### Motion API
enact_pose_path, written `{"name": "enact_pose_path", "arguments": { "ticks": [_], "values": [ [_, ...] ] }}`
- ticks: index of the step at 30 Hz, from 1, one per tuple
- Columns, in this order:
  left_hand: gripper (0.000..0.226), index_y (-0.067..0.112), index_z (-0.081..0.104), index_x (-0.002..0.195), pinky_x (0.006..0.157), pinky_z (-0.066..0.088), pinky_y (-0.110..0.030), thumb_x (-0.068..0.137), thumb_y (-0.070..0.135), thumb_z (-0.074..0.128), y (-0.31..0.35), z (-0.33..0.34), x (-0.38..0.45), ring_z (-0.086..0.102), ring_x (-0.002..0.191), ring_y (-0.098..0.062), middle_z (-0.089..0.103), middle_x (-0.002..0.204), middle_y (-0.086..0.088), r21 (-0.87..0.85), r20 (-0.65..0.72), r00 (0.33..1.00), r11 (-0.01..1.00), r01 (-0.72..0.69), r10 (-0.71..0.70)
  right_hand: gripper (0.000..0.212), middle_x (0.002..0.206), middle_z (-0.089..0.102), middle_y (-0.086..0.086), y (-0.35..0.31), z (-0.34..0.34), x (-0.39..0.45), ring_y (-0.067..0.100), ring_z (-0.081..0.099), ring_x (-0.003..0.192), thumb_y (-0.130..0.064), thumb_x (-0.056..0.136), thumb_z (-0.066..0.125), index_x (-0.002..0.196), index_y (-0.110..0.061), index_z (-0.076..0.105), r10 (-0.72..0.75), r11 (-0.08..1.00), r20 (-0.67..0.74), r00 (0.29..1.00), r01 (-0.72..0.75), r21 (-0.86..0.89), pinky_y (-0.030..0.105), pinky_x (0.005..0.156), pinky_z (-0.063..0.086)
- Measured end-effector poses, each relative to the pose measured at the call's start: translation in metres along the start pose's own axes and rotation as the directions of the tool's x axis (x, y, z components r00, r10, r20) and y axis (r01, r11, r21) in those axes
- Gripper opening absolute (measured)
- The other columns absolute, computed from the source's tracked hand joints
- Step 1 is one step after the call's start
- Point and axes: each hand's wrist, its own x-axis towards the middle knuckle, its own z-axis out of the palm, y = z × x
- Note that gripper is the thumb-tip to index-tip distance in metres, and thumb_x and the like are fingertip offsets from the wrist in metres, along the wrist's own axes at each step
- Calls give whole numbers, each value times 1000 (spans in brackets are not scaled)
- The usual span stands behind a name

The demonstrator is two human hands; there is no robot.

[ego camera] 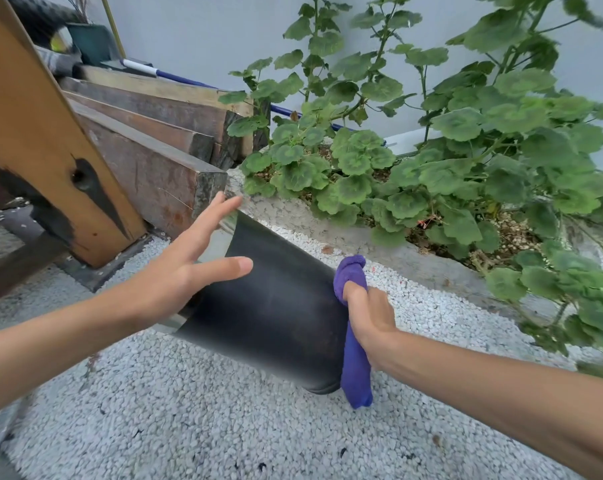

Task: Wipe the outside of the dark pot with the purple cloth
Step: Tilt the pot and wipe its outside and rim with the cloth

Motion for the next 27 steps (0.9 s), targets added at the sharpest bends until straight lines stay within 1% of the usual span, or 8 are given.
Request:
{"name": "enact_pose_path", "arguments": {
  "ticks": [2,5,11,14,17,20,23,27],
  "values": [
    [95,60,22,147,121,14,-40,62,65,65,-7,2,-2,7,145,15,5,156,42,-39,31,999,998,44,-43,39,82,61,6,11,2,-10,24,55,70,-44,72,43,86,-12,61,29,999,41,999,-30,14,33,59,36],
    [97,57,20,149,117,17,-33,65,65,65,-13,8,-1,10,144,16,10,157,41,11,62,996,997,70,-71,35,93,63,7,30,4,-18,23,60,81,-42,89,45,102,-13,60,54,998,81,995,-55,4,34,67,43],
    [92,38,28,151,102,34,-35,69,50,67,-2,13,38,32,134,-3,30,151,19,-9,-41,974,975,221,-221,24,106,60,5,39,3,-18,15,58,85,-35,96,45,108,-17,57,-41,998,111,993,45,-41,33,66,41],
    [84,31,29,153,83,37,-29,81,41,72,2,9,60,40,119,-10,41,148,6,-1,-37,953,953,302,-301,50,117,57,4,40,11,-20,22,60,99,-48,80,40,119,-20,55,-48,998,136,989,54,-40,40,85,48],
    [78,31,25,155,93,30,-33,90,32,66,0,3,70,36,118,-10,41,146,5,34,-25,941,940,339,-338,61,121,56,3,42,17,-26,22,61,102,-51,74,37,124,-21,53,-57,997,149,987,64,-42,45,92,51],
    [85,28,19,158,107,31,-35,89,40,67,-3,0,71,38,137,-19,37,153,-1,288,-38,938,895,341,-345,72,129,52,5,41,20,-26,25,59,111,-52,74,35,136,-19,48,-36,995,166,985,50,-85,46,96,50],
    [87,21,27,156,120,20,-41,85,60,59,-14,6,70,9,154,-22,15,167,-5,637,-42,972,743,203,-230,80,138,49,9,37,20,-17,30,56,119,-55,75,34,144,-16,41,-18,990,149,989,38,-134,49,101,47],
    [91,28,46,148,120,24,-44,74,77,26,-19,12,57,-6,155,-22,11,167,-5,778,19,993,625,56,-112,69,136,54,12,27,19,10,33,56,119,-53,85,37,139,-12,47,18,976,176,984,21,-218,40,94,45]
  ]
}}
